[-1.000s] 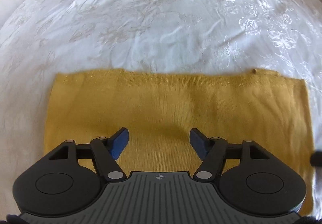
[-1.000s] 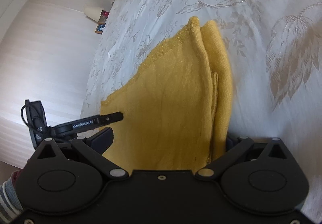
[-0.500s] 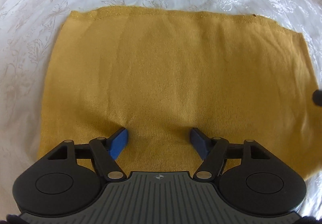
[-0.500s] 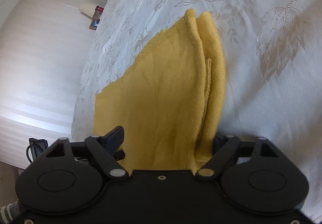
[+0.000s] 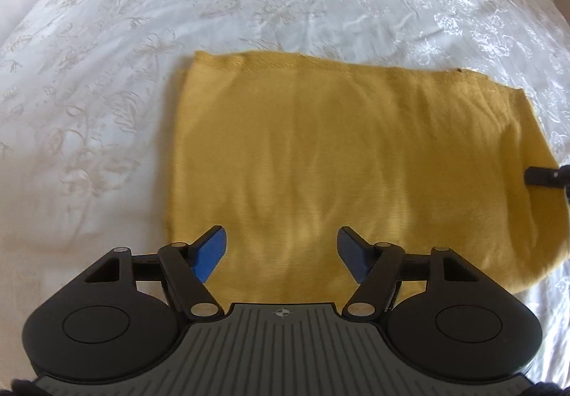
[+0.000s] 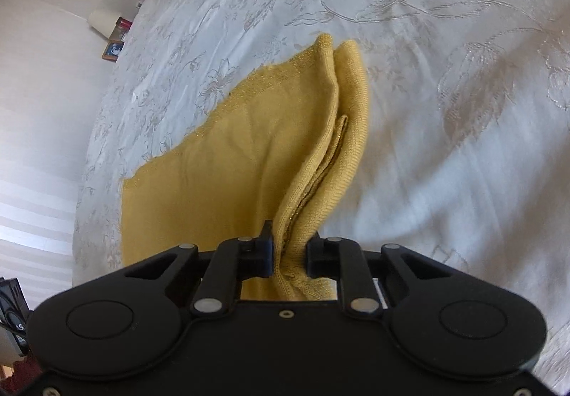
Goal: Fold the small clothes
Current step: 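Close the right gripper on the sweater edge and fold it over lengthwise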
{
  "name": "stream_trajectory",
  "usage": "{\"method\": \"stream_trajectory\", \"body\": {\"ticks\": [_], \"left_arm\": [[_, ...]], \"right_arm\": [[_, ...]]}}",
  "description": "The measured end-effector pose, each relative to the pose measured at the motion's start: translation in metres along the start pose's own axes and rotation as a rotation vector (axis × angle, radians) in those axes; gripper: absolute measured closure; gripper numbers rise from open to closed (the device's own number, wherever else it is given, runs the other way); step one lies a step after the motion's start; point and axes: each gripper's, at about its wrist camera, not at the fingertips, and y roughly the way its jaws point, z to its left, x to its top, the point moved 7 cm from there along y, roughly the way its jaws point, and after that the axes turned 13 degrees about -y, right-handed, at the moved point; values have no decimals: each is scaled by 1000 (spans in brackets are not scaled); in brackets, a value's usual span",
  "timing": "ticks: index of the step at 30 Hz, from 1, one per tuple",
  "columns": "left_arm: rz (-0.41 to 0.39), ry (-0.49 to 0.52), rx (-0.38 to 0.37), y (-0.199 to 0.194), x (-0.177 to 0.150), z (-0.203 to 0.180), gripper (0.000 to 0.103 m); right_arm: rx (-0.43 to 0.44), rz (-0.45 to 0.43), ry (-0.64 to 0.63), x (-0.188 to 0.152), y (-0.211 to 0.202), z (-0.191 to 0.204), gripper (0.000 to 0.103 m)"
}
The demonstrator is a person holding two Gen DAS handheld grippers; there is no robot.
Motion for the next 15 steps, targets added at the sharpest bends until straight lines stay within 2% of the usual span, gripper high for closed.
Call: {"method": "stream_trajectory", "body": {"ticks": [6, 15], "left_arm": [[0, -44, -40, -5, 7, 45, 35], [27, -87, -61, 2, 9, 104, 35]], "right_arm": [[42, -62, 40, 12, 5, 47, 77], [105, -85, -20, 16, 40, 137, 77]]}}
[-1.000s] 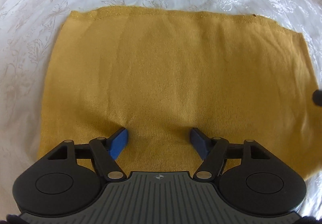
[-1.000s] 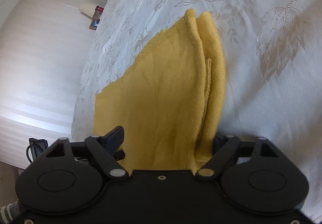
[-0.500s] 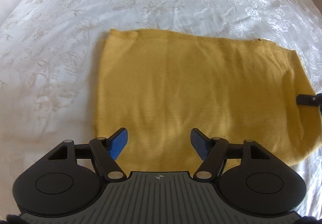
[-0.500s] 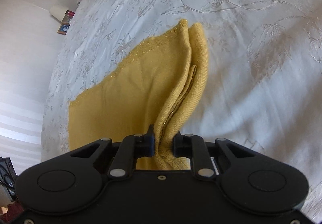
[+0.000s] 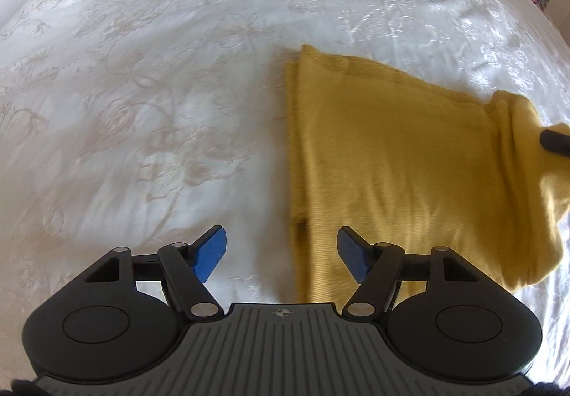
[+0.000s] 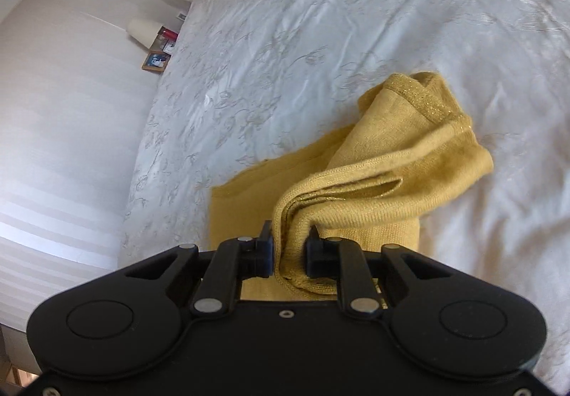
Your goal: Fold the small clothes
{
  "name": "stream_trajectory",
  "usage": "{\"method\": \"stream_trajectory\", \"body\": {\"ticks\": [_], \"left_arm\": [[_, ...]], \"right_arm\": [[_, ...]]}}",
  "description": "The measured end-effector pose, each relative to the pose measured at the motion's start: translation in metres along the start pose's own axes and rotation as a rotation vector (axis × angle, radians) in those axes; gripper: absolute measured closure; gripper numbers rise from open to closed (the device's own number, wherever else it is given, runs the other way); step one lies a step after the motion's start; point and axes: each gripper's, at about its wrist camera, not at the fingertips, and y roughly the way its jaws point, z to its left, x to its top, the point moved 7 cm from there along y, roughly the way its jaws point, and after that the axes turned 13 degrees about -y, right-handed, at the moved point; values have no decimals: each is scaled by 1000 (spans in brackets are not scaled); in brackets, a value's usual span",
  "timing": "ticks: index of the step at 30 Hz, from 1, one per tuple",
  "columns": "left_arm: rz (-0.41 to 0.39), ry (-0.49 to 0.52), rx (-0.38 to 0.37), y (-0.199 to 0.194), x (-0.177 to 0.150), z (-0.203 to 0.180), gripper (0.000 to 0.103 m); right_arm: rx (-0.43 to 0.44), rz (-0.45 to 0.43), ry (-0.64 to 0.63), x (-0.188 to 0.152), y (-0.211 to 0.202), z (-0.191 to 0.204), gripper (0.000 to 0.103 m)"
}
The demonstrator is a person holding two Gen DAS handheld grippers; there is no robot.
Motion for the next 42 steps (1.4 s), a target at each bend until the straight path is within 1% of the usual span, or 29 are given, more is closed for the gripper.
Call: {"method": "stream_trajectory", "body": {"ticks": [2, 6, 10, 14, 16, 19, 20, 21, 23, 25, 26, 32, 33, 34, 35, 36, 37, 40, 41, 42], "left_arm": [[6, -7, 1, 1, 1, 12, 35], [12, -26, 0, 1, 2, 36, 35], [17, -44, 5, 2, 4, 54, 35], [22, -66, 5, 2, 4, 67, 35], [26, -75, 1, 3, 4, 70, 35], [26, -83, -3, 4, 4, 72, 35], [26, -88, -7, 4, 5, 71, 35], [27, -93, -14, 4, 6, 70, 35], [28, -106, -32, 5, 10, 68, 35], [26, -116, -50, 5, 15, 65, 35], [24, -119, -56, 5, 18, 64, 35], [5, -107, -58, 6, 36, 55, 35], [5, -102, -60, 6, 38, 53, 35], [4, -97, -61, 7, 40, 51, 35], [3, -92, -64, 7, 42, 49, 35], [2, -88, -69, 7, 45, 46, 35], [3, -83, -77, 7, 47, 43, 35], [9, -75, -101, 10, 54, 33, 35], [10, -74, -109, 10, 57, 29, 35], [11, -71, -118, 11, 60, 24, 35]], "right_arm": [[25, 6, -10, -3, 12, 17, 77], [32, 49, -54, -13, 43, 46, 77], [42, 88, -71, -24, 70, 65, 77], [35, 140, -129, -36, 92, 83, 77], [22, 168, -162, -43, 101, 89, 77], [-27, 197, -211, -49, 115, 94, 75], [-47, 206, -226, -52, 119, 95, 72], [-64, 215, -239, -52, 123, 97, 71], [-78, 226, -275, -55, 125, 104, 66], [-64, 224, -306, -57, 125, 113, 60], [-43, 223, -315, -58, 122, 118, 58], [86, 181, -357, -59, 106, 145, 58], [98, 172, -363, -59, 101, 147, 58], [96, 162, -376, -59, 94, 149, 56], [85, 153, -397, -59, 88, 149, 50], [66, 143, -424, -60, 82, 149, 46], [37, 131, -458, -60, 77, 149, 41], [-91, 117, -557, -65, 63, 142, 38], [-144, 113, -587, -68, 60, 139, 29], [-210, 108, -616, -71, 59, 137, 23]]}}
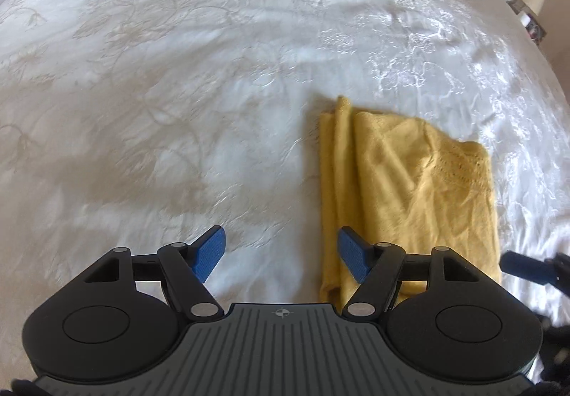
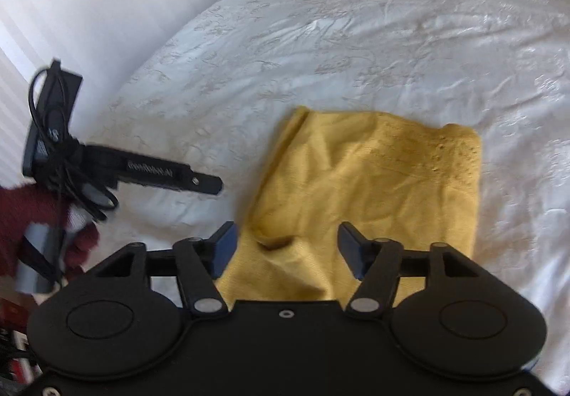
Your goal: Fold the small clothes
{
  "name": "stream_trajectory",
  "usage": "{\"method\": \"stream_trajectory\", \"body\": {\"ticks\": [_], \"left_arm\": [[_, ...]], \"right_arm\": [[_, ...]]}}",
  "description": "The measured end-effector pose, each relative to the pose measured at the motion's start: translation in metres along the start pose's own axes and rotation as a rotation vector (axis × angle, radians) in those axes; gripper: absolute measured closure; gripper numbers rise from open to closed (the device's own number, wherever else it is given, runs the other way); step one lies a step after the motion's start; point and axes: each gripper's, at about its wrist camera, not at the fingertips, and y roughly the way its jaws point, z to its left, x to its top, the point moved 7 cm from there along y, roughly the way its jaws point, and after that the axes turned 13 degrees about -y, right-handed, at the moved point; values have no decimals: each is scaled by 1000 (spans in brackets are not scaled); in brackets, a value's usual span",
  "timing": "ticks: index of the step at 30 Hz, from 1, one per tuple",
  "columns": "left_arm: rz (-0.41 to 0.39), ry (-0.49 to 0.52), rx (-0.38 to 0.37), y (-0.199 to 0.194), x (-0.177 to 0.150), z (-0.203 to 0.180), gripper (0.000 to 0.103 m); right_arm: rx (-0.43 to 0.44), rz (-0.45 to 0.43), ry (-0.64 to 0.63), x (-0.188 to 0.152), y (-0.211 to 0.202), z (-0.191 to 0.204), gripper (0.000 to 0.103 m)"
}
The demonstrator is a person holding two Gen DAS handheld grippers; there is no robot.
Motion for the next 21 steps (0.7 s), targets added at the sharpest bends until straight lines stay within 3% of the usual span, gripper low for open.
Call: {"method": "stream_trajectory", "body": {"ticks": [1, 3, 7, 9, 11, 15, 16, 17, 21], "left_arm": [[2, 4, -8, 1, 2, -4, 35], [10, 13, -24, 5, 6, -13, 35], [50, 28, -53, 15, 11, -29, 34], [77, 42, -68, 20, 11, -36, 35], [99, 54, -89, 23, 9, -43, 34], [139, 56, -153, 27, 3, -53, 34], [152, 55, -165, 29, 2, -55, 29], [164, 50, -175, 30, 0, -57, 23], [196, 27, -194, 37, -4, -64, 10]], "right_arm": [[-77, 16, -30, -5, -1, 0, 18], [-190, 28, -106, -13, -2, 4, 18], [-144, 41, -200, -19, 9, 21, 22], [-126, 60, -250, -22, 18, 29, 31], [-102, 91, -299, -24, 29, 35, 51], [-79, 125, -335, -28, 46, 40, 60], [-68, 126, -343, -28, 47, 40, 87], [-35, 125, -332, -26, 46, 40, 92], [40, 45, -248, -16, 23, 35, 92]]}}
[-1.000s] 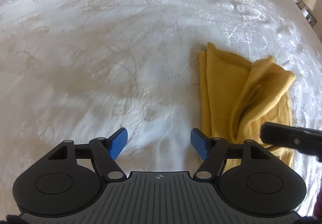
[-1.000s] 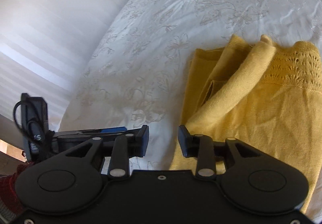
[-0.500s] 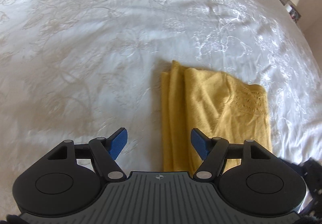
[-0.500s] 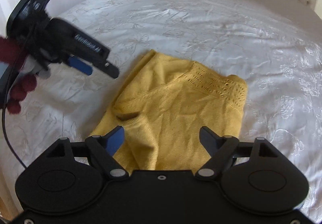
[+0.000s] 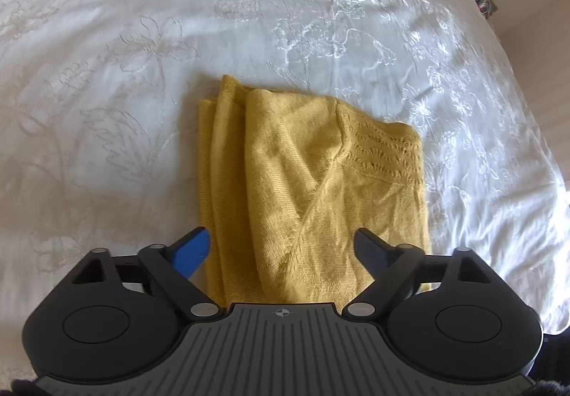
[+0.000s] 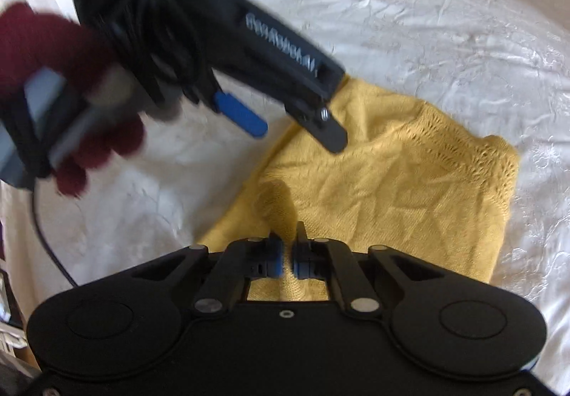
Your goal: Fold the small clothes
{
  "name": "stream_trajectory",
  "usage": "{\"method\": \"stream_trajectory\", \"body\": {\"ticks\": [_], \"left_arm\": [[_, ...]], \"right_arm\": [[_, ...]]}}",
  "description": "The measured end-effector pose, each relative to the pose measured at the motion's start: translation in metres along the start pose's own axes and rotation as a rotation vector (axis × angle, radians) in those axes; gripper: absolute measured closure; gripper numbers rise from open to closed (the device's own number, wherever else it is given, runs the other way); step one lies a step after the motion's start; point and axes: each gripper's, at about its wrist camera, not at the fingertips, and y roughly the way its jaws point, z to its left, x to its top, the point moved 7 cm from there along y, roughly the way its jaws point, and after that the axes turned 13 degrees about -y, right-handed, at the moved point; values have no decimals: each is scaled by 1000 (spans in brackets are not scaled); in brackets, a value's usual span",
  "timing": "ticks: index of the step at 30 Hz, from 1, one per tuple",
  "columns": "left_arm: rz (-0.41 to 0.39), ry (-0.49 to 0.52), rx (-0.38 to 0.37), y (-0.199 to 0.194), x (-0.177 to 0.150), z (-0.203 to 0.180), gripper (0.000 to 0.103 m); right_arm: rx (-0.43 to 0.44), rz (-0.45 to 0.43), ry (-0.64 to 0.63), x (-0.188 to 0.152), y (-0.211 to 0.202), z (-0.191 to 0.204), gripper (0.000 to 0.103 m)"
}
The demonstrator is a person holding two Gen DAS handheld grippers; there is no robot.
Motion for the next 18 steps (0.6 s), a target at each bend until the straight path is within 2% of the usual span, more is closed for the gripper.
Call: {"method": "stream_trajectory", "body": {"ticks": [6, 10, 13, 15, 16, 17, 18], "left_arm": [[48, -55, -74, 19, 6, -14, 6], [37, -77, -125, 33, 20, -23, 6], [-6, -95, -140, 39, 34, -25, 9], [-40, -82, -111, 40, 44, -24, 28], [-47, -70, -78, 42, 47, -23, 47], [-48, -53, -34, 44, 50, -21, 60], [-41, -38, -3, 47, 52, -19, 64]], "right_arm": [[24, -60, 66, 0, -27, -9, 92], [34, -57, 83, -3, -27, -11, 92], [43, -56, 82, -3, -25, -9, 92], [46, -54, 80, -4, -24, -7, 92], [47, -52, 78, -4, -24, -6, 92], [48, -50, 77, -5, -23, -5, 91], [49, -47, 76, -6, -23, -3, 91]]}}
